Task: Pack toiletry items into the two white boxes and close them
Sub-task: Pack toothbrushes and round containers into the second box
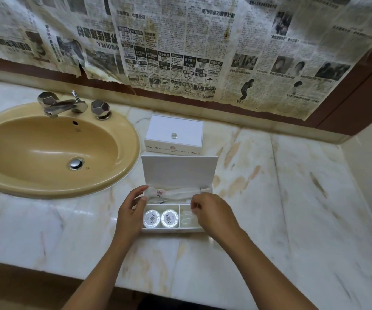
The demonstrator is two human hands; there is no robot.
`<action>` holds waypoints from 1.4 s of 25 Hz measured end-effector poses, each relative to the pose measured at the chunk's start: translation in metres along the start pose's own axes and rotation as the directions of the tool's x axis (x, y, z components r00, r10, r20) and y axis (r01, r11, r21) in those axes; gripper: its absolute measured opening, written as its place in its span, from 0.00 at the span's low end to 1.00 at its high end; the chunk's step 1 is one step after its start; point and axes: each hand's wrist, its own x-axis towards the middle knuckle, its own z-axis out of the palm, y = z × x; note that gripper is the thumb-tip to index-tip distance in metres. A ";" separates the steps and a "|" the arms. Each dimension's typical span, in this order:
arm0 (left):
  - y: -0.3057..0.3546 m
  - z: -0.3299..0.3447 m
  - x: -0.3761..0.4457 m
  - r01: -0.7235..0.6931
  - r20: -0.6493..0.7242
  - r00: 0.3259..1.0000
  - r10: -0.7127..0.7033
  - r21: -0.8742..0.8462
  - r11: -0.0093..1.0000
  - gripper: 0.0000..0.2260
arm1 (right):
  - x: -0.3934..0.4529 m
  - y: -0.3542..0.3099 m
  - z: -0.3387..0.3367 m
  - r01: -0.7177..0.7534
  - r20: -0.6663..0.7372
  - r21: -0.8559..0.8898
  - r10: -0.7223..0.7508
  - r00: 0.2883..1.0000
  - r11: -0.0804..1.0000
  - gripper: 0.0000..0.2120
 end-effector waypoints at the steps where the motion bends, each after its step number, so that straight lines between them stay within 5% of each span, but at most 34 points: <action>1: -0.001 0.000 0.000 -0.002 0.002 1.000 0.002 -0.001 1.000 0.14 | 0.001 -0.001 0.008 0.014 0.033 -0.029 -0.013 0.999 0.999 0.08; 8: -0.002 -0.001 0.002 0.000 0.004 1.000 0.000 -0.012 1.000 0.15 | 0.003 0.003 0.030 -0.047 0.094 -0.089 0.055 0.994 0.995 0.14; 13: -0.002 0.000 0.002 -0.007 -0.001 1.000 0.007 -0.008 1.000 0.15 | 0.004 0.000 0.021 -0.045 0.025 -0.065 0.047 0.999 0.997 0.10; 19: -0.002 0.001 0.002 -0.020 -0.003 1.000 0.020 0.003 1.000 0.15 | -0.001 -0.001 0.029 -0.054 0.118 0.002 0.053 0.992 0.999 0.11; 29: -0.006 0.002 0.002 -0.028 -0.015 1.000 0.028 0.006 1.000 0.13 | -0.009 0.032 -0.011 -0.102 -0.262 0.183 0.148 0.953 0.978 0.08; 35: -0.006 0.004 0.002 -0.032 -0.025 0.999 0.032 0.017 0.999 0.13 | -0.021 0.073 0.005 -0.297 -0.063 0.086 0.303 0.951 0.951 0.12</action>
